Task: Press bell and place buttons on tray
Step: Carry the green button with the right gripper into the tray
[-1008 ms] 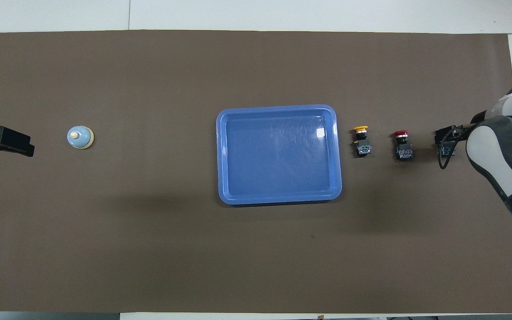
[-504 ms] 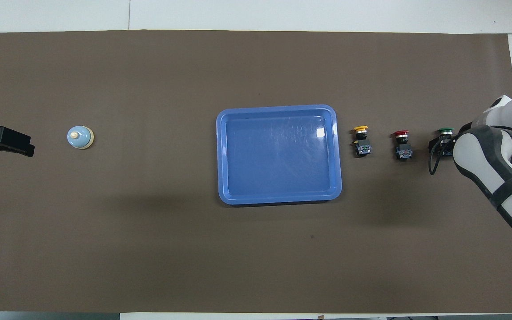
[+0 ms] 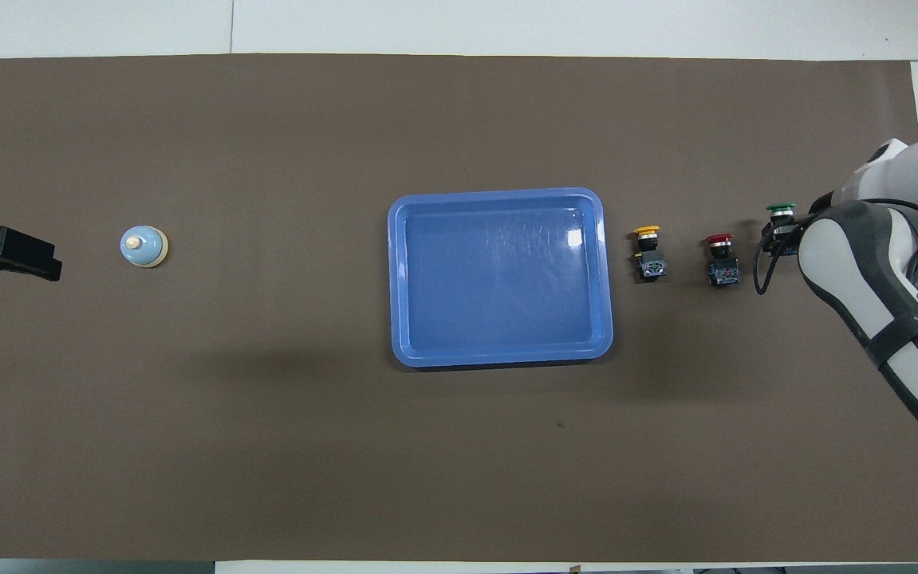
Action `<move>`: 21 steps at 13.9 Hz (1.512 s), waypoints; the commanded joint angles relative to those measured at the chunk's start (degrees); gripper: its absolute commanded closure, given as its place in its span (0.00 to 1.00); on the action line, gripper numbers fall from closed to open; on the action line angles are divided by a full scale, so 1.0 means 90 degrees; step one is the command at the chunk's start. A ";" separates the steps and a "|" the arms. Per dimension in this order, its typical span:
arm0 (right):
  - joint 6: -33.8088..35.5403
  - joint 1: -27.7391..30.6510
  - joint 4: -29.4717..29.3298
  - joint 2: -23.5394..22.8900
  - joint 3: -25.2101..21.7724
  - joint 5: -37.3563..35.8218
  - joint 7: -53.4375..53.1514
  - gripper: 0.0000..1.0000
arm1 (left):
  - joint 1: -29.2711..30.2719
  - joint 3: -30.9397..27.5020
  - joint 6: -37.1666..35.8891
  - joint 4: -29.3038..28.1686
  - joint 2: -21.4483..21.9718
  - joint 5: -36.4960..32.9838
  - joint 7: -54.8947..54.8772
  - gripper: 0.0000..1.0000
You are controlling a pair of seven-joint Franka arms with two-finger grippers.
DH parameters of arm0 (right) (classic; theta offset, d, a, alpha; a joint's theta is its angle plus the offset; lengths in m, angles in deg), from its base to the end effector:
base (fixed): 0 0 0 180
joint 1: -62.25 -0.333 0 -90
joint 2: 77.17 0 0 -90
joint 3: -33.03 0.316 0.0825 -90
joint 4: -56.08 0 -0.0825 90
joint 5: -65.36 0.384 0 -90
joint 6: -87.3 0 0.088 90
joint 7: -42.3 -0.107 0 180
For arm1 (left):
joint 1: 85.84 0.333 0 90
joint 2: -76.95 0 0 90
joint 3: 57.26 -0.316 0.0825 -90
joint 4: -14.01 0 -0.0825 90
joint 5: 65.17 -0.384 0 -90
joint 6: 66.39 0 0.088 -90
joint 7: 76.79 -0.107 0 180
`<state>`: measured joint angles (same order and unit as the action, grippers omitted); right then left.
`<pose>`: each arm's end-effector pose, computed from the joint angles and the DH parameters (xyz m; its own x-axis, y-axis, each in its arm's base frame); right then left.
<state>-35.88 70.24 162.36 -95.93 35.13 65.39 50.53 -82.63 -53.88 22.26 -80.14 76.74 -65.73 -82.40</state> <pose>0.6225 -0.0655 0.3431 0.9988 0.0390 -0.0302 0.0385 -0.9991 -0.0167 0.5497 -0.0005 0.5865 0.9899 -0.1005 -0.0999 -0.1010 -0.9949 0.0002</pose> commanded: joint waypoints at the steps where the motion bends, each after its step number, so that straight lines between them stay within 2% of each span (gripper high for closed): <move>1: 0.0124 -0.1108 -0.0354 -0.0025 0.0020 -0.0071 -0.1639 1.00 | -0.0044 -0.0053 -0.0046 -0.0056 0.0111 0.0072 0.0056 0.00; 2: -0.0090 -0.1547 -0.0345 -0.0083 0.0010 -0.0159 -0.2120 1.00 | -0.0044 -0.0053 -0.0046 -0.0056 0.0111 0.0072 0.0056 0.00; 5: 0.0044 -0.2690 -0.0549 -0.0288 0.0010 -0.0159 -0.3360 1.00 | -0.0044 -0.0053 -0.0046 -0.0056 0.0111 0.0072 0.0056 0.00; 6: 0.0064 -0.2888 -0.0540 -0.0357 0.0020 -0.0160 -0.3684 1.00 | -0.0044 -0.0053 -0.0046 -0.0056 0.0111 0.0072 0.0056 0.00; 9: -0.0140 -0.3065 -0.0219 -0.0406 0.0039 -0.0140 -0.3844 1.00 | -0.0044 -0.0053 -0.0046 -0.0056 0.0111 0.0072 0.0056 0.00; 11: -0.0578 -0.3066 0.0152 -0.0387 0.0039 -0.0121 -0.3824 1.00 | -0.0044 -0.0053 -0.0046 -0.0056 0.0111 0.0072 0.0056 0.00; 12: -0.0580 -0.3066 0.0211 -0.0377 0.0049 -0.0121 -0.3805 0.29 | -0.0044 -0.0053 -0.0046 -0.0056 0.0111 0.0072 0.0056 0.00; 13: -0.0474 -0.3066 0.0154 -0.0367 0.0059 -0.0121 -0.3815 0.00 | -0.0044 -0.0053 -0.0046 -0.0056 0.0111 0.0072 0.0056 0.00; 14: -0.0231 -0.3066 0.0018 -0.0358 0.0059 -0.0121 -0.3795 0.00 | -0.0044 -0.0053 -0.0046 -0.0056 0.0111 0.0072 0.0056 0.00; 17: 0.1115 -0.2638 -0.1064 -0.0309 -0.0009 -0.0159 -0.3125 0.00 | -0.0044 -0.0053 -0.0046 -0.0056 0.0111 0.0072 0.0056 0.00; 21: 0.1061 -0.1467 -0.0922 -0.0094 -0.0009 -0.0189 -0.1114 0.00 | -0.0044 -0.0053 -0.0046 -0.0056 0.0111 0.0072 0.0056 0.00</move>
<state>-25.51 52.40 152.75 -96.75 34.43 63.97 32.93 -82.63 -53.88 22.26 -80.14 76.74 -65.73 -82.40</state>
